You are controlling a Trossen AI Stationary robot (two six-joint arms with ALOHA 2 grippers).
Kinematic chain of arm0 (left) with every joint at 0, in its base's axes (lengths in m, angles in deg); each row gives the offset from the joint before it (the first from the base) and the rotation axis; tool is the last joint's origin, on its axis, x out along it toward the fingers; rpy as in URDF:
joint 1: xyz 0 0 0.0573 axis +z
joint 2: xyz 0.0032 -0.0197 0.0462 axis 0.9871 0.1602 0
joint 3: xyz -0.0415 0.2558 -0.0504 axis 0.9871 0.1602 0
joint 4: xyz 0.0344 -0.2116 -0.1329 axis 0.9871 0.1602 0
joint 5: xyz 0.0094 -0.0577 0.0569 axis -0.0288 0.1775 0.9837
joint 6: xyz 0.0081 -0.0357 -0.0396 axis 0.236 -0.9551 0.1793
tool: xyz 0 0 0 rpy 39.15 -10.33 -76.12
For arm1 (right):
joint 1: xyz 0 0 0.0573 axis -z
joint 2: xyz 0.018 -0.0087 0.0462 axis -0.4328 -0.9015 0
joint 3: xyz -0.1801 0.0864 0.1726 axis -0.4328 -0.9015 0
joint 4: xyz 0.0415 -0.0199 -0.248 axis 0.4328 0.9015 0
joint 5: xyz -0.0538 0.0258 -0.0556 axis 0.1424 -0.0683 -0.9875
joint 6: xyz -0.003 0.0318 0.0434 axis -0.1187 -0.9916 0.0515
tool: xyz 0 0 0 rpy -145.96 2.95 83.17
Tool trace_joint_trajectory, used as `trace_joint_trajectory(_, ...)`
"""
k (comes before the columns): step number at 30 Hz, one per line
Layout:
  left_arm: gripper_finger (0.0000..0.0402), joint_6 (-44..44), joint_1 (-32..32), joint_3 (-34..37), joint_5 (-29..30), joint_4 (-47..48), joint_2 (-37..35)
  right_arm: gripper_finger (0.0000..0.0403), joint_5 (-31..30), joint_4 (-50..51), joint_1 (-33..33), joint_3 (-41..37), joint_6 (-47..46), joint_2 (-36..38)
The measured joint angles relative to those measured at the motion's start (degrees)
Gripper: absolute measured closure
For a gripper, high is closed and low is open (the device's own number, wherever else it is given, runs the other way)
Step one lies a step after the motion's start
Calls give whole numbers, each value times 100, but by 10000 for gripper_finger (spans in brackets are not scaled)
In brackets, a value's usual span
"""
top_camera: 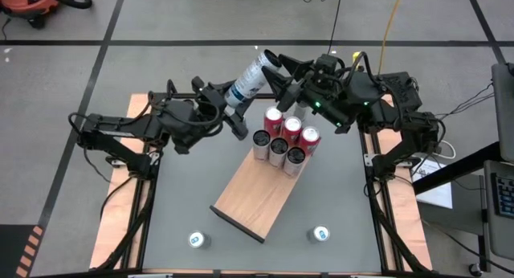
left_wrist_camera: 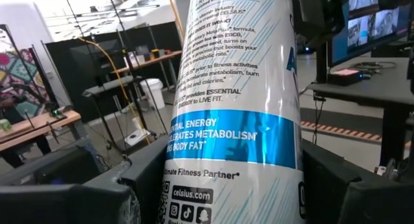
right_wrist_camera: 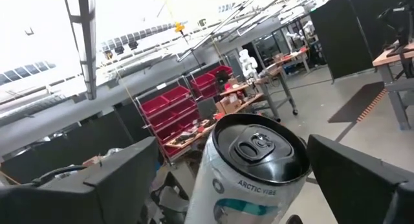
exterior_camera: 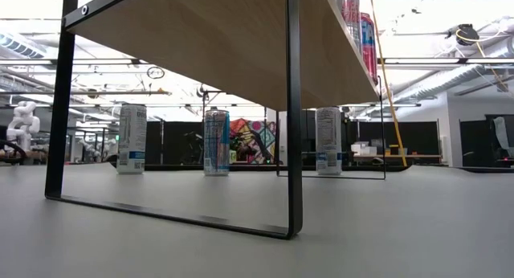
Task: Place canned beverage on shelf
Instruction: Put the white blue soda can on the shelf
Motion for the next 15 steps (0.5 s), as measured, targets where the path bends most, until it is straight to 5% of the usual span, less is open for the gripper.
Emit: trace_joint_trajectory(15,146,35,-298,0,369,-172,-9,40,75,-278,-87,-4,850,22)
